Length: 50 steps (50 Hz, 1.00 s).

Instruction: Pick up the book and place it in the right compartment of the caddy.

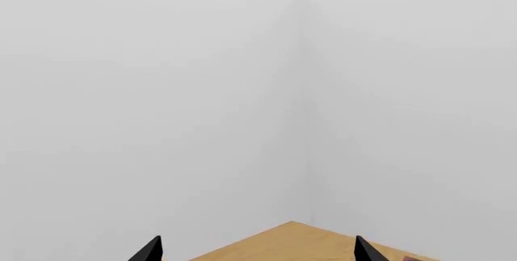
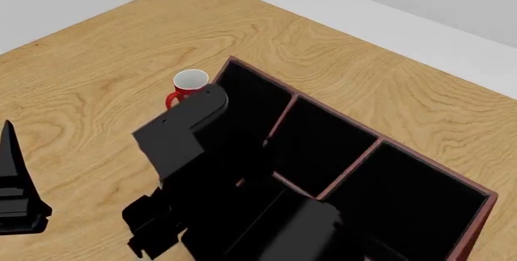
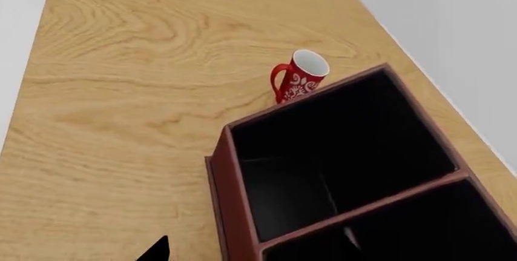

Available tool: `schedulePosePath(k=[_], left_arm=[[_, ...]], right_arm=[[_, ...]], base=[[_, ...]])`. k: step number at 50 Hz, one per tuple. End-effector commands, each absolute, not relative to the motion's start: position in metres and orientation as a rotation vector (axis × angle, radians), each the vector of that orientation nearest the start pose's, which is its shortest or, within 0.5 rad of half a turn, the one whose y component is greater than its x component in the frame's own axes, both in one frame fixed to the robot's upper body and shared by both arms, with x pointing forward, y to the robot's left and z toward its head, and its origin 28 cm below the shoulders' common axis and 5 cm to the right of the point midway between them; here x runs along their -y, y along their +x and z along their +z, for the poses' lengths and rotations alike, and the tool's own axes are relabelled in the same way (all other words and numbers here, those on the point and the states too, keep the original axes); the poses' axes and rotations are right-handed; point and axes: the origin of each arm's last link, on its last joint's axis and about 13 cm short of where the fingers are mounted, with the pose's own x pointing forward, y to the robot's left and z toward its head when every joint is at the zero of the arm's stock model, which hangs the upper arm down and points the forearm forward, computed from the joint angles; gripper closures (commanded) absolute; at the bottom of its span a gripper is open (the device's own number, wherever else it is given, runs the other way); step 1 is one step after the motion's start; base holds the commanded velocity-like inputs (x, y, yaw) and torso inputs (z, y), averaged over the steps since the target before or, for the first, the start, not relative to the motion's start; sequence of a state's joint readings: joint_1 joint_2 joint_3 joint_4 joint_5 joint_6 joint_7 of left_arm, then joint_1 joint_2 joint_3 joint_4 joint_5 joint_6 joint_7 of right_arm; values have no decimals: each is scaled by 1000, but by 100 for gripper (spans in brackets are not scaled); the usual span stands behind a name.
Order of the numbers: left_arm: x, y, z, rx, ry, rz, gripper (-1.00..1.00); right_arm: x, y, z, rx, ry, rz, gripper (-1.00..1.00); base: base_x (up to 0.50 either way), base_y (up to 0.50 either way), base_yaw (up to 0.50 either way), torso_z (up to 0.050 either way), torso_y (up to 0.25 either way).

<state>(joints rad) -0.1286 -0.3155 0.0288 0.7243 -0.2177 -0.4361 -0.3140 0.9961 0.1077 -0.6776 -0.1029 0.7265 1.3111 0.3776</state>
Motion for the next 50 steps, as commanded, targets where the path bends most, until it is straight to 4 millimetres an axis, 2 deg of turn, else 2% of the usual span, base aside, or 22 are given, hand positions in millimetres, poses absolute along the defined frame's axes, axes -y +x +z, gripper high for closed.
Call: schedulePosePath(k=[1, 22, 35, 50], left_arm=[[-237, 203, 160, 403, 76, 129, -100], [-237, 204, 160, 403, 76, 125, -100], [-235, 204, 159, 400, 82, 121, -100], [-235, 203, 159, 398, 85, 121, -100]], right_arm=[[0, 299, 182, -440, -438, 489, -100], [0, 310, 163, -506, -442, 488, -100], [0, 309, 151, -550, -447, 497, -100], [1, 307, 145, -563, -454, 485, -100]], base=[[0, 0, 0, 0, 0], [0, 0, 0, 0, 0], [0, 0, 0, 0, 0], [0, 0, 0, 0, 0]])
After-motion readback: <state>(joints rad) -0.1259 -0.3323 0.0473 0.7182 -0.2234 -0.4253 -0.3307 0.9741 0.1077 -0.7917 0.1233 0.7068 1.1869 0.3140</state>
